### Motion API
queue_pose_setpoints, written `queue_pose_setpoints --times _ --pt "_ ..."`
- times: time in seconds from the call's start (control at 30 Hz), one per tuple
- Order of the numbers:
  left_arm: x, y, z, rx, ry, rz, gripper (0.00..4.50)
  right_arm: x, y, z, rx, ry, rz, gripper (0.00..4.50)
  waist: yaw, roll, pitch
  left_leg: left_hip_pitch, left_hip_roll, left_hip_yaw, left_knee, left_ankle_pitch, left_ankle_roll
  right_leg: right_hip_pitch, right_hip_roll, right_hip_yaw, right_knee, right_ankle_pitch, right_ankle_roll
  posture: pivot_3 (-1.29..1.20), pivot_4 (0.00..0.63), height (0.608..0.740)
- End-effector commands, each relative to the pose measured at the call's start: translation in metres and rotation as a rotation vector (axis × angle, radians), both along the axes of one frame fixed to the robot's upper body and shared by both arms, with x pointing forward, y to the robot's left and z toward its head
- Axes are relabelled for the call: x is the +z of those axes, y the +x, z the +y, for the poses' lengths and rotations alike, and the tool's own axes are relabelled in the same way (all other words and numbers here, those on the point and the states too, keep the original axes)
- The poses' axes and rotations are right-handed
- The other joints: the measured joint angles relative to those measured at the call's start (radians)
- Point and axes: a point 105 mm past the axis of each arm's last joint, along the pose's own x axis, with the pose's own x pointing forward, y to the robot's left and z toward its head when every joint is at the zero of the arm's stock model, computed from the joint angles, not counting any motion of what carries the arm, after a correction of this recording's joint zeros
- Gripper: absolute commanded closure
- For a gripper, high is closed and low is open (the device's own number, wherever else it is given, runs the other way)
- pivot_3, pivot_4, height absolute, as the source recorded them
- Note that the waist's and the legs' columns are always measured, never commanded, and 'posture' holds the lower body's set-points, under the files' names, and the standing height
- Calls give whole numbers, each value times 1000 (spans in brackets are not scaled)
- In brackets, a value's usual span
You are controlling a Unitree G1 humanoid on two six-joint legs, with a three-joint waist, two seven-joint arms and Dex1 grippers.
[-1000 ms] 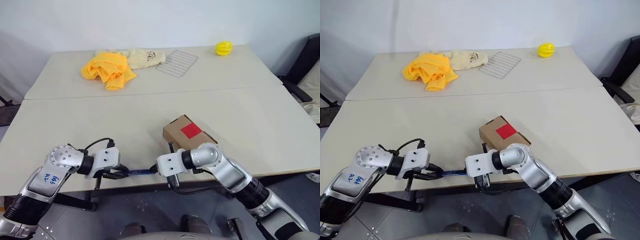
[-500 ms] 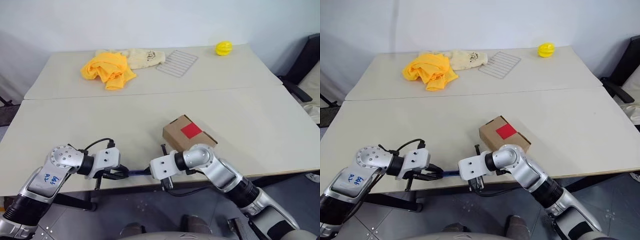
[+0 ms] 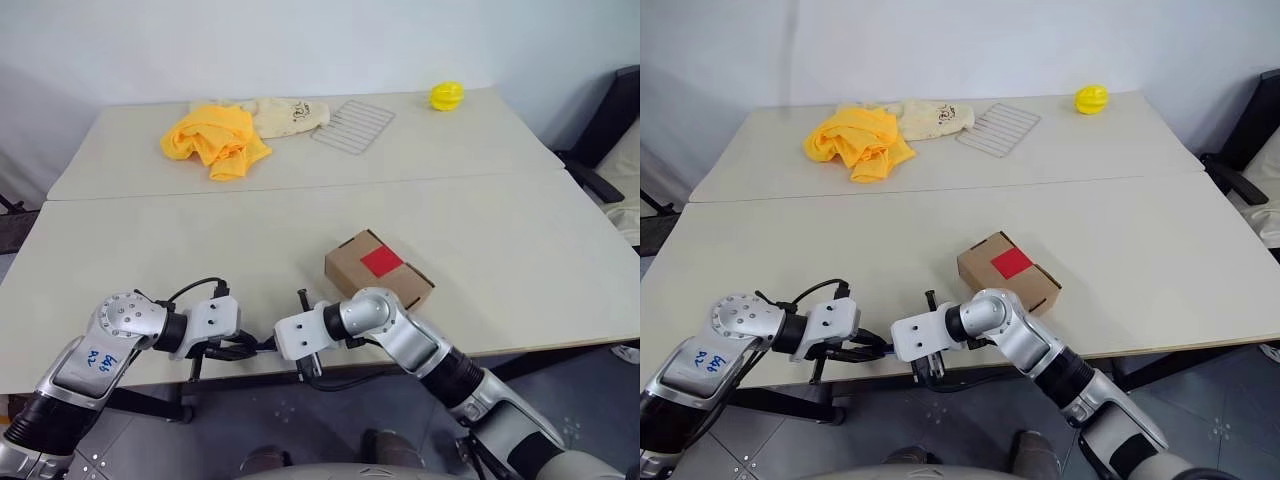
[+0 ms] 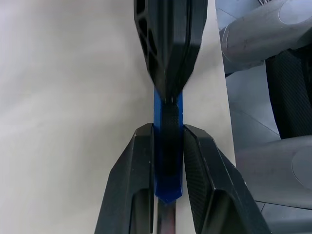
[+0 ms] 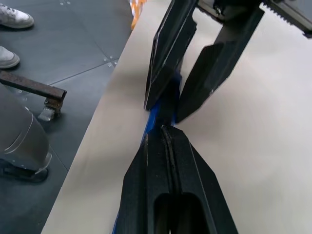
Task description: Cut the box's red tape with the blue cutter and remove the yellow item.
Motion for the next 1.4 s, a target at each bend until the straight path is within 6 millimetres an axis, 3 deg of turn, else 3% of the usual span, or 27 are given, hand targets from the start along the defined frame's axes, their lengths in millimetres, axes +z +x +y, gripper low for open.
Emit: queue_pose_setpoints --times 0.03,0.1,0.17,0.27,0.33,0.53,0.67,0.9,1.03,1.4 --pt "-26 -16 -3 -18 34 107 3632 1 -1 1 4 -1 38 4472 0 0 0 0 0 0 0 0 0 0 0 0 0 0 0 0 150 740" --pt "-25 -13 -3 -5 25 95 3632 12 1 0 -10 39 63 4472 1 1 0 0 0 0 0 0 0 0 0 0 0 0 0 0 150 740" --pt "-20 -6 -4 22 -19 28 3632 38 4 -9 -66 133 134 4472 5 2 2 -1 0 0 0 0 0 0 0 0 0 0 0 0 150 740" --pt "-3 14 -5 100 -126 -160 3632 70 19 -39 -272 214 241 4115 14 6 4 -2 0 -1 2 -1 1 0 0 0 -1 0 0 0 150 740" --pt "7 25 -5 143 -182 -254 3632 82 21 -54 -335 225 286 3611 21 2 6 -4 0 -2 3 -1 2 0 0 0 -1 0 0 0 150 740" --pt "41 42 -7 188 -368 -500 3632 132 30 -83 -471 352 421 1454 2 0 9 -14 0 -4 3 -1 1 -10 0 -3 1 0 0 0 150 740" --pt "62 50 -12 150 -447 -672 3632 142 40 -95 -573 328 509 49 -5 0 9 -19 0 -3 3 0 0 -17 0 -5 3 1 1 0 150 740" --pt "90 57 -15 85 -513 -902 3632 172 66 -107 -718 342 638 15 -25 -3 11 -19 0 -2 3 0 0 -16 0 -5 0 1 1 0 150 740" --pt "103 65 -18 77 -556 -985 3632 191 72 -103 -695 376 678 15 -26 -4 12 -19 0 -2 3 0 0 -16 0 -6 0 1 2 0 150 740" --pt "114 79 -32 46 -571 -1067 3632 188 73 -85 -619 297 762 15 -31 -5 12 -20 0 -2 2 0 0 -16 0 -6 -2 2 3 0 150 740"
